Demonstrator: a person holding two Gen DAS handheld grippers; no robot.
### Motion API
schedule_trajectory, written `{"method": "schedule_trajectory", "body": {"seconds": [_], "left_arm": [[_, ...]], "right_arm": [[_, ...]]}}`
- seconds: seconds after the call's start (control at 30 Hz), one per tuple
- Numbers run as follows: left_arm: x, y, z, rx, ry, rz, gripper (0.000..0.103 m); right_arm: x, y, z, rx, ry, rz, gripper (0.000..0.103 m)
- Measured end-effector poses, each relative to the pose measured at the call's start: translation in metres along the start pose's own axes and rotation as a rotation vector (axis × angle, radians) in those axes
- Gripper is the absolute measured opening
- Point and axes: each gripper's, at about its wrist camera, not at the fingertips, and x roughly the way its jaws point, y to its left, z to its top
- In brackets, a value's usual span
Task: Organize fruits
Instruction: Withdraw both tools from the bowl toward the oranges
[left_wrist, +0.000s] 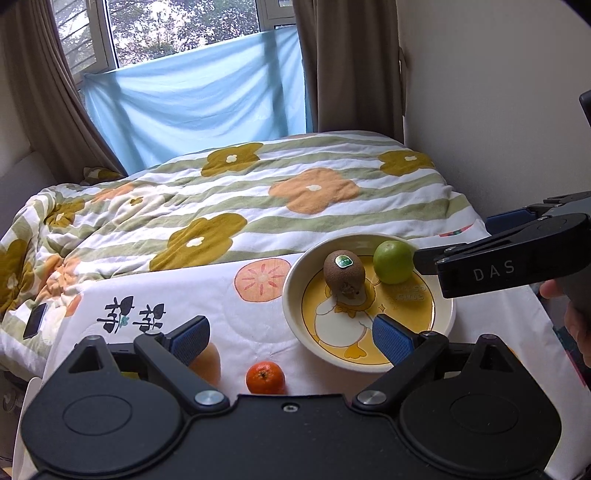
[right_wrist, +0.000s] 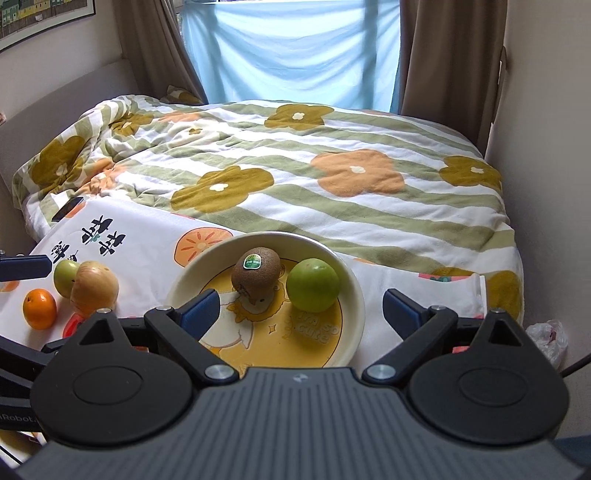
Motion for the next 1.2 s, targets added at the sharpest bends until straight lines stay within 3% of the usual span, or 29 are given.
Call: {"method": "schedule_trajectory", "body": {"seconds": [0.3, 0.6, 0.9, 1.2], "left_arm": [[-0.057, 0.019, -0.03, -0.028, -0.065, 0.013, 0.097], [-0.086, 0.061, -0.054, -0.02, -0.09, 0.017, 0.097], [-0.086, 0.116, -0.078, -0.009, -0.088, 0.041, 0.097], [-0.061, 0.168, -0.101, 0.012, -0.074, 0.054, 0.097]], "right_arm": [[-0.061, 0.038, -0.023, 0.065, -0.016, -0.062, 0.103], [-0.09, 0.089, -0.044, 0.098, -0.028, -0.084, 0.103], [-0.092, 0.144, -0.061, 0.157, -0.05, -0.087, 0.103], [-0.061, 0.192, -0.082, 0.205, -0.025, -0.113, 0.103]]}}
